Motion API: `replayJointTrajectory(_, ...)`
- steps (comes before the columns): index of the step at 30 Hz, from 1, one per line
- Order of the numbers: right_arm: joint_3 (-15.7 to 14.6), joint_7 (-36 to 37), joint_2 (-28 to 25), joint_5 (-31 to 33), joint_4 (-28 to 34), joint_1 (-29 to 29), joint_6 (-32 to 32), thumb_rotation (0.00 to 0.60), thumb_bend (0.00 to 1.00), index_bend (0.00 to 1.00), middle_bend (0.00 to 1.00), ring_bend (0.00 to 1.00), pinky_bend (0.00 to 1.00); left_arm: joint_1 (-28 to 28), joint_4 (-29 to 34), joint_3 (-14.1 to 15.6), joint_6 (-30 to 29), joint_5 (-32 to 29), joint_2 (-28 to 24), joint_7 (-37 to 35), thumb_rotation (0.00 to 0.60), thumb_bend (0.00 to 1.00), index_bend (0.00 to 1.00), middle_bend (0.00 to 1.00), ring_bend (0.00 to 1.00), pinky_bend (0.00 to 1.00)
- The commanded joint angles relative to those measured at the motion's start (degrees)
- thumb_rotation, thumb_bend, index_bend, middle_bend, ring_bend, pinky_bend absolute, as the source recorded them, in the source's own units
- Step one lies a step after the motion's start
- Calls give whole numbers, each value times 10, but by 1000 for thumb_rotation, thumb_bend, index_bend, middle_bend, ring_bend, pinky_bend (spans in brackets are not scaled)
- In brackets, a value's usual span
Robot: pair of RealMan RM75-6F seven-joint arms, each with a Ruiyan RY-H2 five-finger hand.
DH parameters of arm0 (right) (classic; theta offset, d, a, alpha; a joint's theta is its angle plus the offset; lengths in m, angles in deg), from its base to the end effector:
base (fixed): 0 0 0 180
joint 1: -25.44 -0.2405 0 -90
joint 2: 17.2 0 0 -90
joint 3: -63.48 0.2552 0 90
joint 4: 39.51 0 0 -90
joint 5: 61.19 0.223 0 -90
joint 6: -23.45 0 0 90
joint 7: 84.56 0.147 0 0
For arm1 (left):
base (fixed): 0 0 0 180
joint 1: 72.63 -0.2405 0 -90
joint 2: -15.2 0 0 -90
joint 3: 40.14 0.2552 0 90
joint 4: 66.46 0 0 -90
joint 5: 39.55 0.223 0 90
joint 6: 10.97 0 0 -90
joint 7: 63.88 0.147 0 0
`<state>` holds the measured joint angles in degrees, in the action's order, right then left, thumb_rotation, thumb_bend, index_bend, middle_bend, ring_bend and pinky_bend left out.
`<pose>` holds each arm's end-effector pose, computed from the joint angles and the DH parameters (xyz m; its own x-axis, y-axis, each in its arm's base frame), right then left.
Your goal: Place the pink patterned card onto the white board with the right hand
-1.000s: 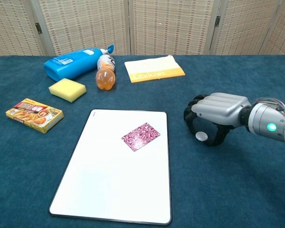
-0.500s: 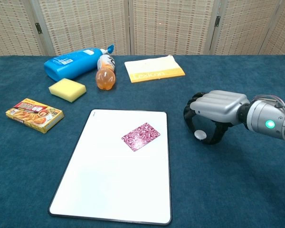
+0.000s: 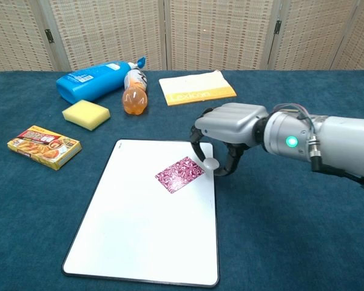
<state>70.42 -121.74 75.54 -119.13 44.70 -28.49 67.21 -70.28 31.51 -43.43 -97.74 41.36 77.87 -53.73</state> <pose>-0.0919 -0.3375 -0.0848 0.7333 -0.2481 0.6330 -0.6119 -0.6466 0.4555 -0.3145 0.1711 0.1549 0.4838 0.0055 0.8752 0.8694 0.1122 -0.4812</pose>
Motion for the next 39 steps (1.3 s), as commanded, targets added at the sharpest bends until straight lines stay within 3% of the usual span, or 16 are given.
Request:
replayJointTrajectory(1, 13, -37, 32, 45, -14, -33, -8, 600, 344, 500, 265, 115, 0, -2, -3, 1, 0, -2, 0, -4, 600, 207, 87, 51, 31, 0)
replayJointTrajectory(12, 12, -98, 69, 122, -41, -85, 10, 600, 343, 496, 253, 95, 0, -5, -13, 2, 1, -6, -1, -17, 600, 207, 87, 51, 31, 0)
replayJointTrajectory(19, 4, -94, 70, 131, -47, -96, 9, 600, 343, 320, 240, 92, 0, -6, -12, 2, 0, -4, -2, -16, 600, 207, 84, 51, 31, 0)
replayJointTrajectory(25, -1, -75, 55, 120, -35, -91, 20, 600, 343, 297, 236, 90, 0, -4, -11, 1, 2, -3, -2, -14, 600, 207, 83, 51, 31, 0)
replayJointTrajectory(34, -21, -32, -50, 66, 72, -20, 126, 600, 343, 169, 197, 81, 0, 2, -14, -4, 7, -4, 1, -16, 600, 208, 79, 51, 31, 0)
replayJointTrajectory(39, -62, 15, -132, -6, 135, 64, 222, 600, 344, 164, 178, 84, 0, 7, -19, -7, 11, -7, 6, -16, 600, 207, 69, 51, 31, 0)
